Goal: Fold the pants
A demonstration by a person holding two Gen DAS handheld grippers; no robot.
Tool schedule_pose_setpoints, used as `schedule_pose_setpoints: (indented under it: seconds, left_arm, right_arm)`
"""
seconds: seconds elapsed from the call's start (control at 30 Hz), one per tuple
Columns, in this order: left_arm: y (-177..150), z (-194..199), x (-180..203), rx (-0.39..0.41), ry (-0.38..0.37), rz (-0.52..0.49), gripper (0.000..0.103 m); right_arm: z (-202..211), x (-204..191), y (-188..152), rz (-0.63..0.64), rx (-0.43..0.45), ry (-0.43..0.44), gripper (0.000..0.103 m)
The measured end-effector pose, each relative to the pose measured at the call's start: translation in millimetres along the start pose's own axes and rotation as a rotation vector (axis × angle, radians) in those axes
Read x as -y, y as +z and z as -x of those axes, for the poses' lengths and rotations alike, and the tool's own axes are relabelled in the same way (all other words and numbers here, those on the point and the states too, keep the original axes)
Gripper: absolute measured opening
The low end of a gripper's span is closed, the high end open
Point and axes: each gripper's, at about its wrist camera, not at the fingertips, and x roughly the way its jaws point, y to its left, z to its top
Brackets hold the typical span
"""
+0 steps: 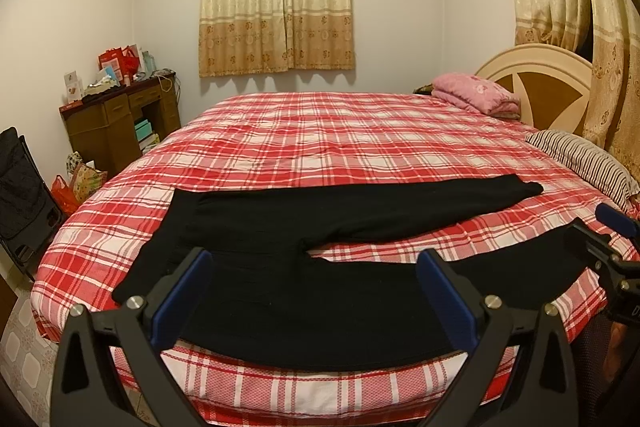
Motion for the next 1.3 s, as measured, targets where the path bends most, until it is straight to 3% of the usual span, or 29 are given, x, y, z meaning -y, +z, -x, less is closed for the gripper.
schedule_pose_setpoints:
  seconds: [1.3]
  left_arm:
    - [-1.0, 1.2, -2.9, 0.004, -0.001, 0.004, 0.103]
  right_arm:
    - [-0.6, -3.0, 0.5, 0.002, -0.001, -0.003, 0.102]
